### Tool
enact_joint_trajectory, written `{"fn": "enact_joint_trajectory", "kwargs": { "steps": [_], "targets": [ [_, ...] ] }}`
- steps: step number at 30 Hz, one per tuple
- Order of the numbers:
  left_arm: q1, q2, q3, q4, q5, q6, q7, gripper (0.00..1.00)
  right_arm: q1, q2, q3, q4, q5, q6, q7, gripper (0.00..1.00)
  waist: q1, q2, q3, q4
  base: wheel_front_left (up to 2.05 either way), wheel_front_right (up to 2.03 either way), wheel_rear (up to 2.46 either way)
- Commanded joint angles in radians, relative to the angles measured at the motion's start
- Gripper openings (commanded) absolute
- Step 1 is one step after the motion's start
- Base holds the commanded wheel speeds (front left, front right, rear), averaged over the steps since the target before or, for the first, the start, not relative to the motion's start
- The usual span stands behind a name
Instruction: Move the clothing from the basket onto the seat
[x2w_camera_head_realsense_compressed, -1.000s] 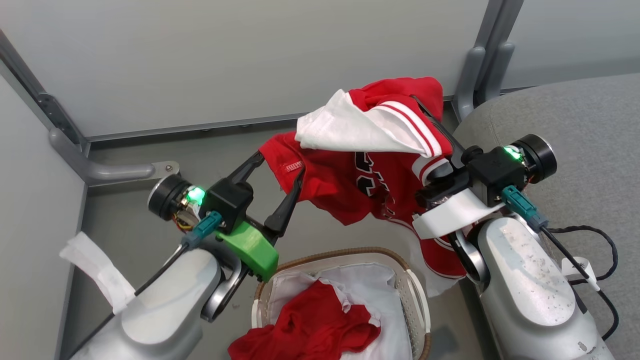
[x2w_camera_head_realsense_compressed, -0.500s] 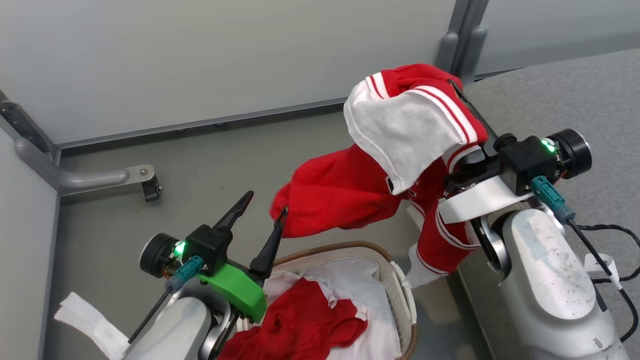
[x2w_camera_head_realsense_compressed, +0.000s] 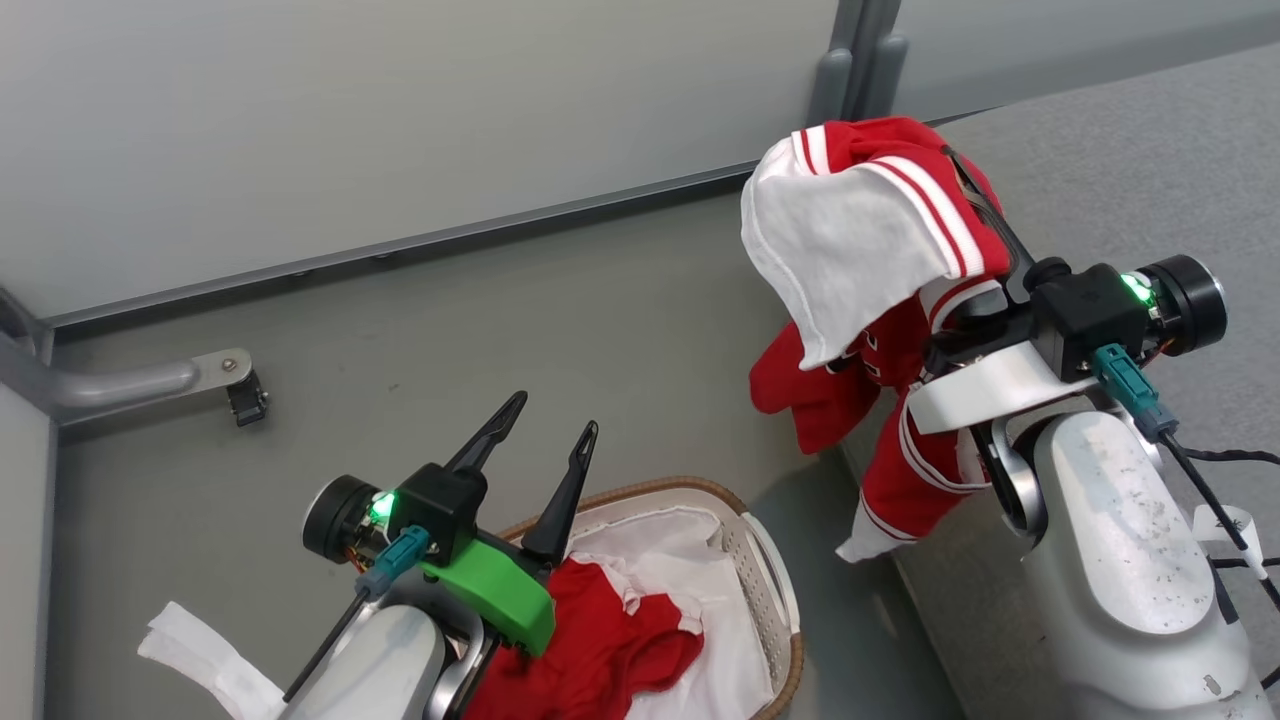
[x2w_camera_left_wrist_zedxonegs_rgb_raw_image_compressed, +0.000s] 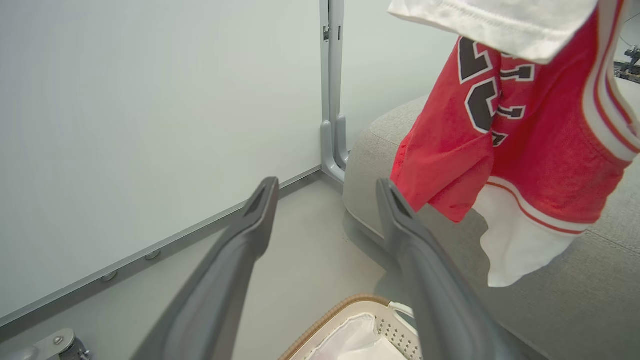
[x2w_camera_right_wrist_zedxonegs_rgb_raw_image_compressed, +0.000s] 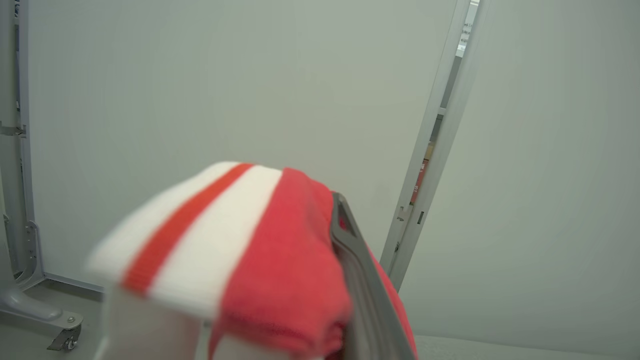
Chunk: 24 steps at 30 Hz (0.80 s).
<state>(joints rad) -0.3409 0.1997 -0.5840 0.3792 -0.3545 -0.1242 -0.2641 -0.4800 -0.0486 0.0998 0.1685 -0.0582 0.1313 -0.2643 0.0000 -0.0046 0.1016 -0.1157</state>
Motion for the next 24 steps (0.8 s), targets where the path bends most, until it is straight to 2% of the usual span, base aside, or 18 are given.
{"fn": "enact_joint_trajectory", "kwargs": {
  "steps": [1, 8, 17, 24],
  "targets": [
    [0.012, -0.002, 0.004, -0.005, 0.012, -0.006, -0.001, 1.00, -0.001, -0.003, -0.008, -0.001, -0.010, -0.001, 0.000, 0.00, 0.0000, 0.0046, 0.016, -0.039, 0.00, 0.00, 0.00],
    [-0.019, -0.002, -0.015, -0.024, 0.028, -0.007, -0.001, 1.00, -0.028, -0.003, -0.045, -0.014, -0.024, -0.001, 0.000, 0.00, 0.0000, 0.0046, 0.063, -0.171, 0.00, 0.00, 0.00],
    [-0.068, 0.031, -0.055, -0.038, 0.011, -0.007, -0.001, 1.00, -0.031, -0.003, -0.082, -0.019, -0.004, -0.001, 0.000, 0.00, 0.0000, 0.0046, 0.127, -0.355, 0.00, 0.00, 0.00],
    [-0.100, 0.052, -0.097, -0.030, 0.000, -0.007, -0.001, 1.00, -0.016, -0.002, -0.118, -0.020, 0.006, -0.001, 0.000, 0.00, 0.0000, 0.0046, 0.160, -0.417, 0.00, 0.00, 0.00]
  ]
}}
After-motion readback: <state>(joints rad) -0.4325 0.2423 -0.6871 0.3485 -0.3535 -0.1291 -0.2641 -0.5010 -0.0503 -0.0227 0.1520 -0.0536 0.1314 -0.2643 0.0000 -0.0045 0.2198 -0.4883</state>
